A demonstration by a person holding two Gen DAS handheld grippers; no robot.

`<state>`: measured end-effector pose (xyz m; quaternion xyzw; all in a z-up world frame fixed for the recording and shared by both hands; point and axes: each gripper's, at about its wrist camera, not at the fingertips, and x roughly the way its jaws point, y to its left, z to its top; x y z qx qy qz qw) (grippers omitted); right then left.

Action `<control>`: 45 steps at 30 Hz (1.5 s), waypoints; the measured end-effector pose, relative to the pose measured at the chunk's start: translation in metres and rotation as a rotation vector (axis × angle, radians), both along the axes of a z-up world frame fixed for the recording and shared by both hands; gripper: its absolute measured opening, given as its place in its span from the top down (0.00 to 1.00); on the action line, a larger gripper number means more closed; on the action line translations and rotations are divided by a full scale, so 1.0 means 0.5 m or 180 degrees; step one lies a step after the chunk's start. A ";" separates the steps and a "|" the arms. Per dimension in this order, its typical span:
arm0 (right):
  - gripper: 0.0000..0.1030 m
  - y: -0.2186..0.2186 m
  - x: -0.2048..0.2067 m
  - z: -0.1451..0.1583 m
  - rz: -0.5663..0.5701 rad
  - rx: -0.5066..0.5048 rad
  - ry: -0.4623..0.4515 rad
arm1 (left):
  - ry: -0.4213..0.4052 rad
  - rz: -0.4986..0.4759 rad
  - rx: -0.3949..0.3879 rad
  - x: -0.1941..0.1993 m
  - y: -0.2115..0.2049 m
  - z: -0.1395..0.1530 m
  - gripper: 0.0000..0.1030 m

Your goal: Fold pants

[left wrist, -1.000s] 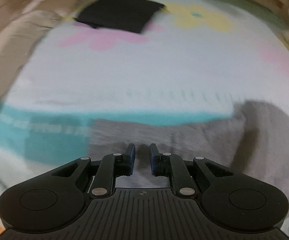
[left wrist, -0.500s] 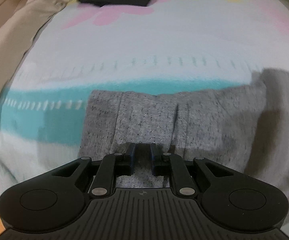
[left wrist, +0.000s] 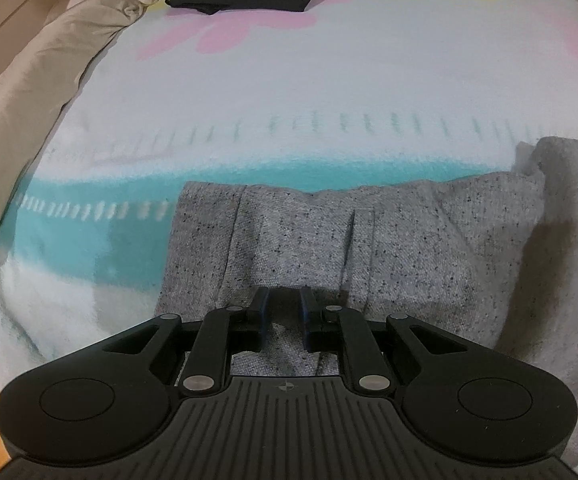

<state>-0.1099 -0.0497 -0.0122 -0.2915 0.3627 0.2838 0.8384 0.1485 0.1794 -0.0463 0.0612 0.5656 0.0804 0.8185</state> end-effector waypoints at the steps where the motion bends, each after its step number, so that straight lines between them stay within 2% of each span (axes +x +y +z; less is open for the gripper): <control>1: 0.58 0.004 0.004 -0.007 0.0022 -0.0034 -0.0007 | 0.0001 -0.0005 0.0002 0.002 0.000 0.000 0.86; 5: 0.58 0.009 -0.003 -0.024 0.0063 -0.0174 -0.0119 | 0.0002 -0.0028 0.0021 0.002 -0.002 0.000 0.86; 9: 0.61 0.015 0.006 -0.029 0.0028 -0.0181 -0.0150 | 0.0004 -0.0031 0.0009 0.001 -0.002 0.001 0.86; 10: 0.65 0.016 0.009 -0.030 0.0032 -0.0183 -0.0155 | 0.0006 -0.0030 0.0006 0.002 -0.002 0.001 0.86; 12: 0.92 0.019 0.011 -0.032 0.0062 -0.0210 -0.0154 | 0.0011 -0.0028 0.0002 0.002 -0.002 0.001 0.86; 15: 0.93 0.016 0.016 -0.017 0.0054 -0.0182 -0.0135 | 0.0015 -0.0031 -0.0011 0.002 0.000 0.002 0.86; 19: 0.93 -0.031 0.009 0.040 0.0069 0.0195 0.0089 | -0.0012 -0.0023 -0.0029 -0.010 0.005 0.003 0.85; 21: 0.92 -0.038 0.002 0.038 0.0134 0.0217 0.0175 | -0.0004 -0.0039 0.0033 -0.022 -0.001 0.001 0.85; 23: 0.92 -0.023 -0.006 0.006 0.0218 0.0053 0.0272 | -0.0004 -0.0135 0.0147 -0.040 -0.014 -0.001 0.85; 25: 0.91 -0.001 -0.025 -0.028 0.0372 -0.0236 0.0209 | -0.0009 -0.0296 0.0342 -0.063 -0.036 -0.004 0.86; 26: 0.86 0.005 -0.034 -0.035 0.0433 -0.0322 0.0116 | 0.0024 -0.0387 0.0434 -0.073 -0.047 -0.004 0.88; 27: 0.79 0.007 -0.040 -0.035 0.0501 -0.0370 0.0096 | 0.0070 -0.0447 0.0464 -0.079 -0.053 -0.001 0.89; 28: 0.79 0.004 -0.038 -0.027 0.0550 -0.0367 0.0162 | 0.0089 -0.0468 0.0444 -0.081 -0.055 0.007 0.89; 29: 0.80 -0.002 -0.034 -0.015 0.0527 -0.0312 0.0197 | 0.0060 -0.0472 0.0359 -0.082 -0.052 0.022 0.89; 31: 0.79 -0.024 -0.013 0.018 0.0433 -0.0095 0.0302 | -0.0181 -0.0382 0.0062 -0.080 -0.036 0.064 0.86; 32: 0.70 -0.038 0.004 0.038 0.0343 0.0057 0.0372 | -0.0364 -0.0292 -0.0045 -0.076 -0.028 0.088 0.86; 33: 0.62 -0.049 0.020 0.055 0.0244 0.0192 0.0415 | -0.0515 -0.0218 -0.0071 -0.073 -0.023 0.102 0.86; 36: 0.54 -0.084 0.083 0.107 -0.0100 0.0631 0.0523 | -0.0795 -0.0041 -0.0086 -0.052 -0.030 0.118 0.86; 39: 0.48 -0.107 0.164 0.129 -0.0620 0.0930 0.0581 | -0.0693 -0.0058 -0.0249 -0.022 -0.051 0.092 0.86; 41: 0.48 -0.112 0.222 0.127 -0.0927 0.0993 0.0611 | -0.0590 -0.0065 -0.0245 -0.004 -0.067 0.064 0.86; 45: 0.48 -0.101 0.317 0.107 -0.1264 0.1047 0.0701 | -0.0236 0.0074 -0.0262 0.012 -0.058 0.009 0.84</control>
